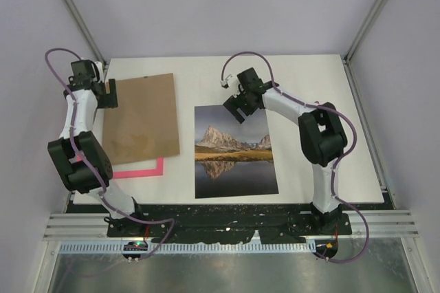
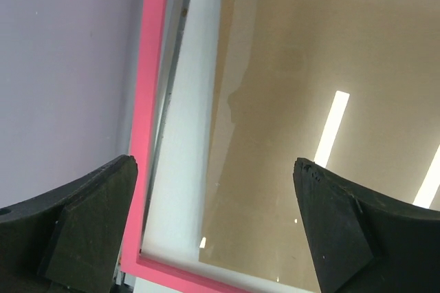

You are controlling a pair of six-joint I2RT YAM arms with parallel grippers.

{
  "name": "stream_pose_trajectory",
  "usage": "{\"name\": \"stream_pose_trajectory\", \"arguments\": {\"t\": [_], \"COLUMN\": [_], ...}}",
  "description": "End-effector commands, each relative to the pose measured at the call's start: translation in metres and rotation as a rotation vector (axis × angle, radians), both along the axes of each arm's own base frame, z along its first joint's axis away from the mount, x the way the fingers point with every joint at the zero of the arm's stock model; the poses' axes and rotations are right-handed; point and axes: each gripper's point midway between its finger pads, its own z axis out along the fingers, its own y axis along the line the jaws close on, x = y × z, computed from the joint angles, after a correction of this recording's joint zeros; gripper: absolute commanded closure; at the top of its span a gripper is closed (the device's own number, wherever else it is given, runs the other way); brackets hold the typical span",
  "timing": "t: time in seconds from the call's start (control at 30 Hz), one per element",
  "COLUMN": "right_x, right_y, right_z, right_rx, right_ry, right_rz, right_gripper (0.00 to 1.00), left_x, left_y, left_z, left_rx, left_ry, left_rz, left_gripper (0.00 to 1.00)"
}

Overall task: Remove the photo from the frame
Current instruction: Reset both arms

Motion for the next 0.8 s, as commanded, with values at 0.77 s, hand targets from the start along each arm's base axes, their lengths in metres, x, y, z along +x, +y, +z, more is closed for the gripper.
{"name": "stream_pose_trajectory", "arguments": {"t": [0.77], "right_x": [-0.193], "right_y": [-0.027], "right_z": [0.097], "right_rx": [0.111], "right_ry": [-0.305], "right_rz": [0.503], "right_gripper": [0.01], "left_x": [-0.154], "left_y": [-0.239], "left_z": [0.081], "left_rx": [-0.216], "left_ry": [-0.294], "left_rz": [-0.949], "left_gripper": [0.00]}}
